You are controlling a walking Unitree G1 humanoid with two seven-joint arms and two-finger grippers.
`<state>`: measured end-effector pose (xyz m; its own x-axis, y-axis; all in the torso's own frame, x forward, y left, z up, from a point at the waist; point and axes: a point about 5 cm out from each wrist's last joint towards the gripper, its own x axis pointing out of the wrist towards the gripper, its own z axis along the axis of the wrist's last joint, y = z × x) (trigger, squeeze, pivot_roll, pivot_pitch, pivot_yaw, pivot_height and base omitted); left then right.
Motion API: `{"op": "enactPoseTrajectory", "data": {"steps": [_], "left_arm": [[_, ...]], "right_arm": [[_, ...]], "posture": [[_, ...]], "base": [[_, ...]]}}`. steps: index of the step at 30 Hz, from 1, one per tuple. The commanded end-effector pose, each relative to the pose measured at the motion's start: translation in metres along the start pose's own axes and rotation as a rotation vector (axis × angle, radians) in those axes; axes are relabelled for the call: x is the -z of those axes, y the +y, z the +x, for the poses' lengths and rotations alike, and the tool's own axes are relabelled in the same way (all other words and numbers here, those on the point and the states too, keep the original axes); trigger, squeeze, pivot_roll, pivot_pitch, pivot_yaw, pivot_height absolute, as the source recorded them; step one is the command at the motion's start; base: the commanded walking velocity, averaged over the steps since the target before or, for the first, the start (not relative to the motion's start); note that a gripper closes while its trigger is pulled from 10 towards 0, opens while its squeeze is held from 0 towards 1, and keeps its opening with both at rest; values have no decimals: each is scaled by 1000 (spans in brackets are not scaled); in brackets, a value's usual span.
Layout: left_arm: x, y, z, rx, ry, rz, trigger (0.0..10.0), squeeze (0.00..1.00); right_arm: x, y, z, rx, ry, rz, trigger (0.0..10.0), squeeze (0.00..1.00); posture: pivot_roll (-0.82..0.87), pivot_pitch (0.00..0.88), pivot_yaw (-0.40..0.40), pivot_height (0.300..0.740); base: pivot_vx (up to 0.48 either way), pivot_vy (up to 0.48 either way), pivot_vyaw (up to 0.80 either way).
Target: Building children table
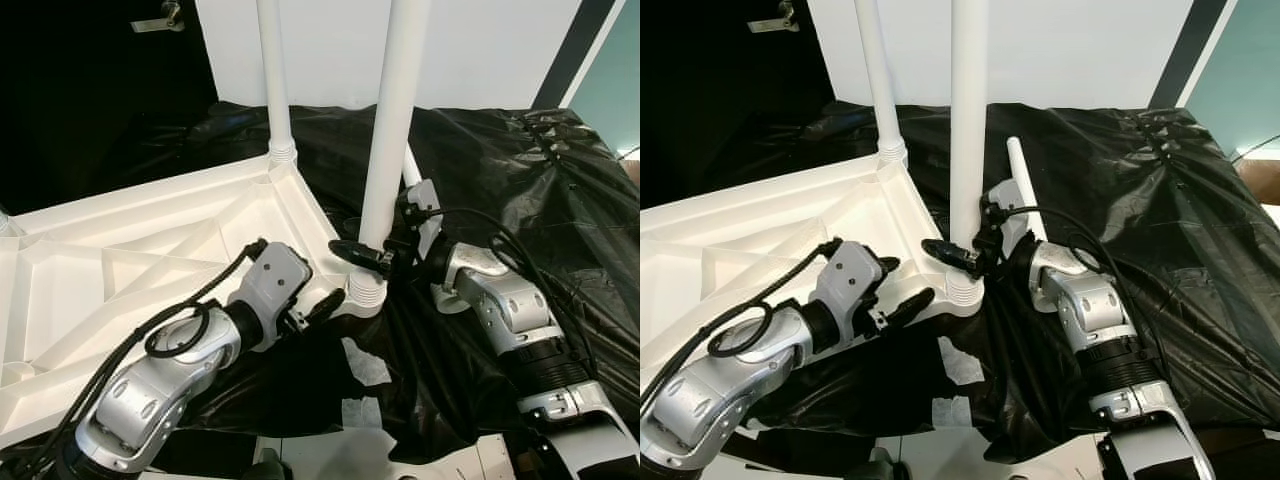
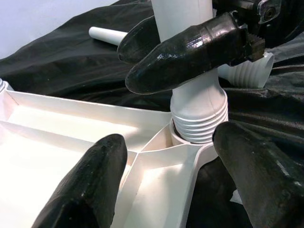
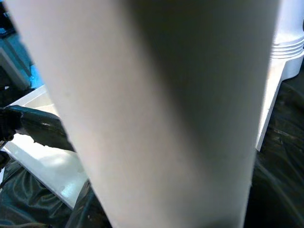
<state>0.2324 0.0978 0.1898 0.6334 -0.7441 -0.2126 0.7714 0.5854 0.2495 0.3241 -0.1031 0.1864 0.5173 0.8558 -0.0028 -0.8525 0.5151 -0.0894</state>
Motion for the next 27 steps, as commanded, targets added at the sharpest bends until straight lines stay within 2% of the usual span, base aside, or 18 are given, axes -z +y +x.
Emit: {"op": "enactPoseTrajectory", "data": {"steps": [1,8,14,20,24,26,27], "left_arm": [[-1,0,0,37,1,6,10000,0],[-4,2,-2,39,2,13,10000,0],[-4,3,-3,39,6,18,10000,0],[-5,4,-4,40,7,25,10000,0],[-6,5,-3,42,4,28,10000,0],[-6,5,-2,43,3,30,10000,0],[-7,5,-2,44,3,32,10000,0]], "right_arm": [[12,0,-2,-15,61,4,10000,0],[24,3,-10,-120,99,-26,10000,0],[34,-8,-14,-79,131,-15,10000,0],[36,-14,-12,-45,118,18,10000,0],[35,-11,-8,-71,110,8,10000,0],[33,-7,-5,-97,106,-14,10000,0],[32,0,-1,-140,107,-55,10000,0]], "posture": [[123,83,-10,740],[127,85,-1,740],[130,83,7,740],[129,74,16,740],[128,72,18,740],[128,71,19,740],[129,67,19,740]], "base": [[0,0,0],[0,0,0],[0,0,0],[0,0,0],[0,0,0],[0,0,0],[0,0,0]]}}
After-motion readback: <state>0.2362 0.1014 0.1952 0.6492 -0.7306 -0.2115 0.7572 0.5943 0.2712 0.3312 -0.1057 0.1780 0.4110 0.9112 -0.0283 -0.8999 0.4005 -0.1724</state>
